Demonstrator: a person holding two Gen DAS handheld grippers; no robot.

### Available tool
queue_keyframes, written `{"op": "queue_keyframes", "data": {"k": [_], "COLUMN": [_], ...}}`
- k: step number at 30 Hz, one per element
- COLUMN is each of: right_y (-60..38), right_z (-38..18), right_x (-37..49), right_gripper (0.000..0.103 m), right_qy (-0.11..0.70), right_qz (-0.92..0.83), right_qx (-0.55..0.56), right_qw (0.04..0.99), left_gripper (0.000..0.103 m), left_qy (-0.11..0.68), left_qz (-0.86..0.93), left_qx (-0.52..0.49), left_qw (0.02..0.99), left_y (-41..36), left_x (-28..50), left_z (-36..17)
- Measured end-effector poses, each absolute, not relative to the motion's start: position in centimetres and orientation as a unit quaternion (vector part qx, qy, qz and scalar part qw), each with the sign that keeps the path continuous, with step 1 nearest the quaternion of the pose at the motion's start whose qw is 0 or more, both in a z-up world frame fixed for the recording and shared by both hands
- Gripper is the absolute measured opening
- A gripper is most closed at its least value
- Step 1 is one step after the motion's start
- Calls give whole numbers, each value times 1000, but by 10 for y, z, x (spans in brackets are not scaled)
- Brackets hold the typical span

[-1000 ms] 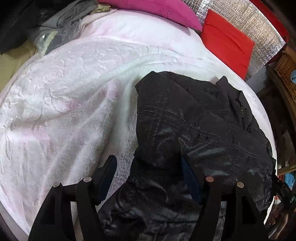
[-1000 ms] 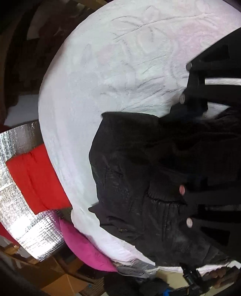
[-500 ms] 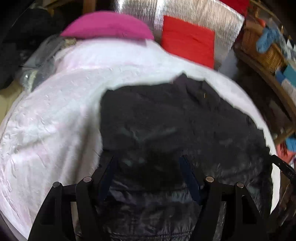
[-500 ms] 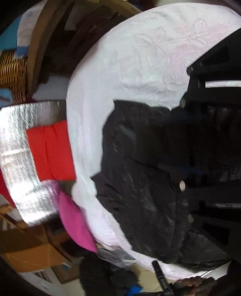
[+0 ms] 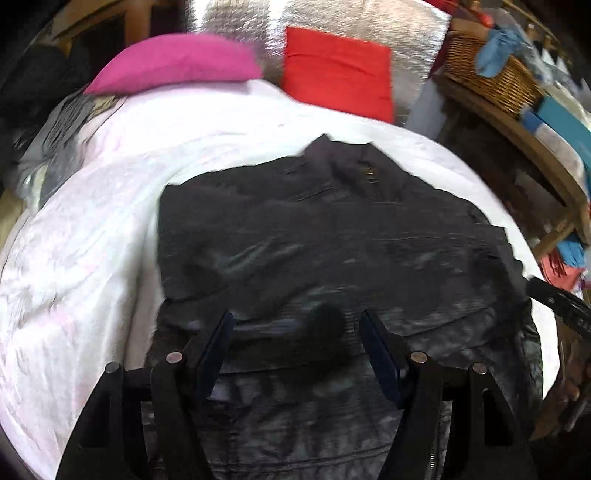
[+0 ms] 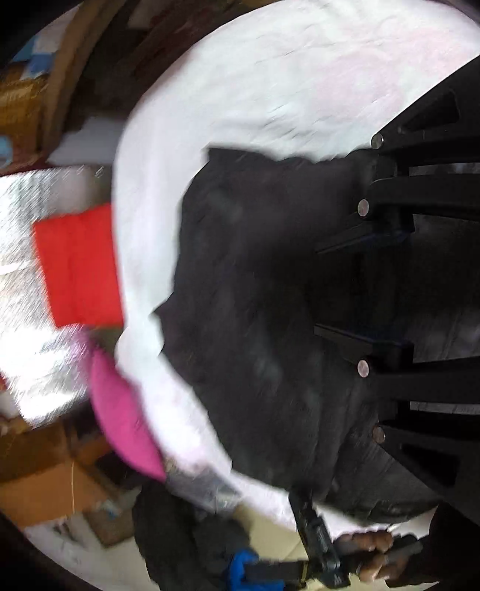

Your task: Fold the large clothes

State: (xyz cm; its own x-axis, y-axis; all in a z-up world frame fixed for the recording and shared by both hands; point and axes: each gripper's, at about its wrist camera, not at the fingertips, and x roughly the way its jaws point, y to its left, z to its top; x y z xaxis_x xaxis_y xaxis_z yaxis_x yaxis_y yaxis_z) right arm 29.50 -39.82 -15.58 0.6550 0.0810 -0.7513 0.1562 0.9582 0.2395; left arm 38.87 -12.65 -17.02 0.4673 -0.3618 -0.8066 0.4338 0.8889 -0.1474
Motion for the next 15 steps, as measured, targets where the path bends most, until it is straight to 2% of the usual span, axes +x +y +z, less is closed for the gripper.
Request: {"op": "queue_keyframes", "data": {"k": [8, 15], "right_y": [-354, -357], "right_z": [-205, -183], "right_x": [334, 317], "right_gripper": [39, 39], "right_qy": [500, 458], "right_qz": [9, 32], "right_qx": [122, 161], "right_qw": [857, 873], "left_gripper": [71, 71], "left_qy": [498, 487], "left_qz": [-226, -244], "left_qx": [107, 71], "left_qw": [830, 836], "left_y": [-158, -148], "left_x": [384, 379], "left_z": [-203, -185]}}
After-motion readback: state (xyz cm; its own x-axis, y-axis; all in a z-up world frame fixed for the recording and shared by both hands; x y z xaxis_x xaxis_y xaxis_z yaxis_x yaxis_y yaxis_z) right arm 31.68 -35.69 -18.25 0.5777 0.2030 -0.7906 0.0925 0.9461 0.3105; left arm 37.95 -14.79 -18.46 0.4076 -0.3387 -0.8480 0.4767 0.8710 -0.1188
